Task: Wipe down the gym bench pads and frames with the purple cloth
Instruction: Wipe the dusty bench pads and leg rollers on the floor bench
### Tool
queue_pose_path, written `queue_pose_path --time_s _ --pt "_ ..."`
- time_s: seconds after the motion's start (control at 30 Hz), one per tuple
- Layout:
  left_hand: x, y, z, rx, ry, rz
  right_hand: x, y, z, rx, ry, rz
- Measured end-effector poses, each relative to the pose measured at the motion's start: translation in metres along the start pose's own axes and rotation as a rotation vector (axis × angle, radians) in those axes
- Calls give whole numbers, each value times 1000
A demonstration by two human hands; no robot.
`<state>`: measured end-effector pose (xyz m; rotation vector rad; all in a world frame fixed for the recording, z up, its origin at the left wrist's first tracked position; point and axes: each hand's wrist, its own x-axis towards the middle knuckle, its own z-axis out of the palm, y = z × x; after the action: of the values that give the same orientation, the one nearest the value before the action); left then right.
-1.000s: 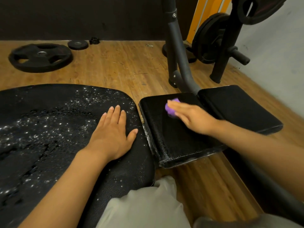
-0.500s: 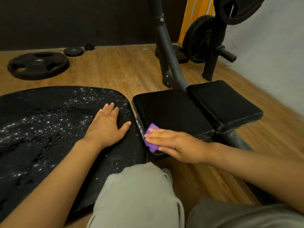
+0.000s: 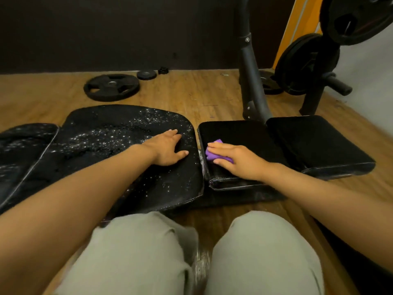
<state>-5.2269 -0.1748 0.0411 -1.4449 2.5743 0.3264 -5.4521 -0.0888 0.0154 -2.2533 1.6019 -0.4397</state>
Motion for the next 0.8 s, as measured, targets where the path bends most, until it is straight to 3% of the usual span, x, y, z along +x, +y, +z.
queue_pose_path --time_s 0.13,0.3,0.53,0.8 --pt "-5 -4 -10 166 -68 58 10 -19 7 120 89 124" --pt "-20 -22 -9 268 -44 180 10 -66 31 174 52 146" --pt "-22 -54 10 86 33 192 25 -95 69 103 169 298" --pt "-18 -66 11 -11 59 234 175 -47 45 110 186 571"
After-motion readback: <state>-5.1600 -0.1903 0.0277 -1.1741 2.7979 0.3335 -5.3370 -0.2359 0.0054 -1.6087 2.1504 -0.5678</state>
